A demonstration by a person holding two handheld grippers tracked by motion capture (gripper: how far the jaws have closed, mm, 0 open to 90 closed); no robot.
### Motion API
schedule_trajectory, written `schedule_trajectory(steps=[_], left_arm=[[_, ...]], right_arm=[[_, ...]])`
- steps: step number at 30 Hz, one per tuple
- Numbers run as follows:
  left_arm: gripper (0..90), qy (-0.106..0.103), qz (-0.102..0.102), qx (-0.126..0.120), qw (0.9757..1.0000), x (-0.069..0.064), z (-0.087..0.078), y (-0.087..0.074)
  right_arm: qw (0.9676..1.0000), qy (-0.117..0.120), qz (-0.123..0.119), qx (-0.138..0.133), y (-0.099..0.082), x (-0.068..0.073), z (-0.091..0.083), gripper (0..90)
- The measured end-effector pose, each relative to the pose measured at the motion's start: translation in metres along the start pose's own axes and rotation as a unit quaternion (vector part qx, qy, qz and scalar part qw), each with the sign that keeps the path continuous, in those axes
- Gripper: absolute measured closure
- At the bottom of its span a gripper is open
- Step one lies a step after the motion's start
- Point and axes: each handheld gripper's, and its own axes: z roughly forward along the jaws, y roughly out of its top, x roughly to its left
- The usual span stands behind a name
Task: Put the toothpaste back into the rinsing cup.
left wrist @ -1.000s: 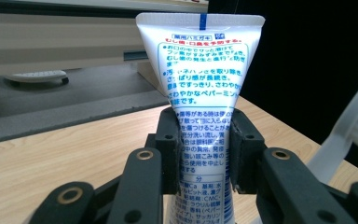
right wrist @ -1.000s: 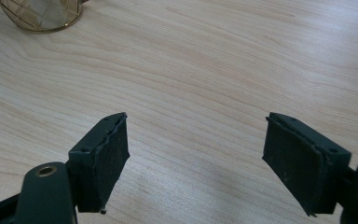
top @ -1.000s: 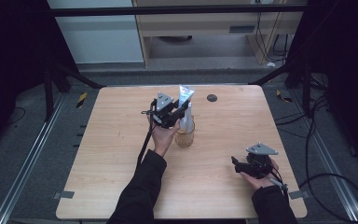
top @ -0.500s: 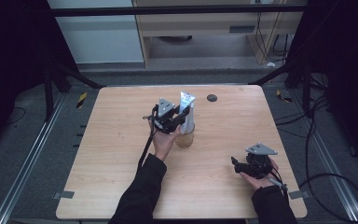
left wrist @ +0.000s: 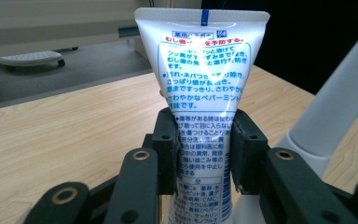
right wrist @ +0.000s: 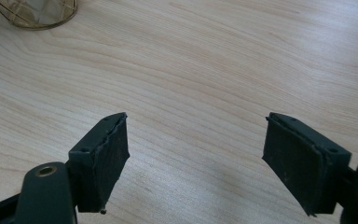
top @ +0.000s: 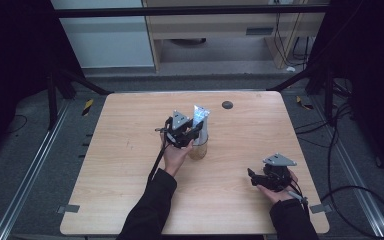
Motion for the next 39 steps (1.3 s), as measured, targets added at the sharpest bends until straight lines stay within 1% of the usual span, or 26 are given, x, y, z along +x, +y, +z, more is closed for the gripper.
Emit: schedule_trajectory(steps=[2, 4, 7, 9, 11, 13, 15, 16, 17, 19, 21, 23, 26, 29, 31, 32, 34, 35, 37, 39], left_arm=[[65.2, 0.005, 0.007, 0.007, 0.9999, 0.000, -0.002, -0.001], [64.6, 0.003, 0.007, 0.016, 0.9998, 0.000, -0.004, -0.003], [62.8, 0.004, 0.011, 0.027, 0.9996, 0.001, -0.008, -0.008], [59.6, 0.002, 0.012, 0.035, 0.9993, 0.001, -0.011, -0.010], [54.7, -0.006, 0.013, 0.045, 0.9989, 0.002, -0.012, -0.012], [52.0, -0.002, 0.020, 0.040, 0.9990, 0.000, -0.014, -0.014], [50.8, -0.002, 0.022, 0.041, 0.9989, -0.001, -0.016, -0.015], [49.9, -0.003, 0.022, 0.041, 0.9989, -0.001, -0.018, -0.015], [48.6, -0.005, 0.016, 0.038, 0.9991, -0.002, -0.021, -0.015], [44.2, -0.005, 0.013, 0.034, 0.9993, -0.001, -0.027, -0.015], [41.4, -0.005, 0.014, 0.037, 0.9992, -0.001, -0.033, -0.014], [39.6, -0.001, 0.020, 0.036, 0.9991, 0.001, -0.040, -0.014], [37.1, -0.003, 0.015, 0.037, 0.9992, 0.002, -0.049, -0.013], [32.6, -0.003, 0.013, 0.044, 0.9989, 0.002, -0.055, -0.012], [31.2, 0.000, 0.020, 0.052, 0.9985, 0.002, -0.057, -0.012], [30.6, -0.004, 0.026, 0.058, 0.9980, 0.002, -0.059, -0.012], [29.5, 0.003, 0.038, 0.070, 0.9968, 0.001, -0.063, -0.012], [29.4, 0.004, 0.040, 0.073, 0.9965, 0.001, -0.065, -0.012], [29.4, 0.003, 0.037, 0.072, 0.9967, 0.001, -0.068, -0.011], [29.1, 0.005, 0.048, 0.078, 0.9958, 0.000, -0.073, -0.009]], right_arm=[[1.0000, 0.001, 0.001, -0.001, 0.000, 0.000, -0.001, 22.1], [1.0000, 0.000, -0.002, -0.002, 0.000, 0.000, 0.000, 22.1], [1.0000, 0.001, 0.001, -0.001, 0.000, 0.001, 0.000, 22.1], [1.0000, 0.001, -0.002, 0.000, 0.000, 0.001, 0.000, 22.2], [1.0000, 0.002, -0.002, 0.002, 0.000, 0.002, 0.001, 22.1], [1.0000, 0.001, -0.003, 0.002, 0.000, 0.002, 0.001, 22.2], [1.0000, 0.000, -0.006, 0.001, 0.000, 0.002, 0.001, 22.1], [1.0000, 0.000, -0.005, 0.001, 0.000, 0.002, 0.001, 22.1], [1.0000, 0.000, -0.005, 0.001, 0.000, 0.002, 0.001, 22.1], [1.0000, 0.000, -0.005, 0.002, 0.000, 0.002, 0.001, 22.1], [1.0000, 0.001, -0.004, 0.002, 0.000, 0.002, 0.001, 22.1], [1.0000, 0.000, -0.004, 0.002, 0.000, 0.002, 0.001, 22.1], [1.0000, 0.000, -0.005, 0.002, 0.000, 0.003, 0.001, 21.9], [1.0000, -0.001, -0.007, 0.002, 0.000, 0.003, 0.001, 21.9], [1.0000, -0.001, -0.003, 0.004, 0.000, 0.004, 0.001, 21.8], [1.0000, -0.001, -0.003, 0.005, 0.000, 0.005, 0.001, 21.7], [1.0000, -0.002, -0.002, 0.005, -0.001, 0.005, 0.001, 21.3], [1.0000, -0.002, -0.003, 0.005, -0.001, 0.005, 0.001, 21.2], [1.0000, -0.003, -0.004, 0.004, -0.001, 0.005, 0.000, 20.8], [1.0000, -0.004, -0.001, 0.004, -0.001, 0.004, 0.000, 20.5]])
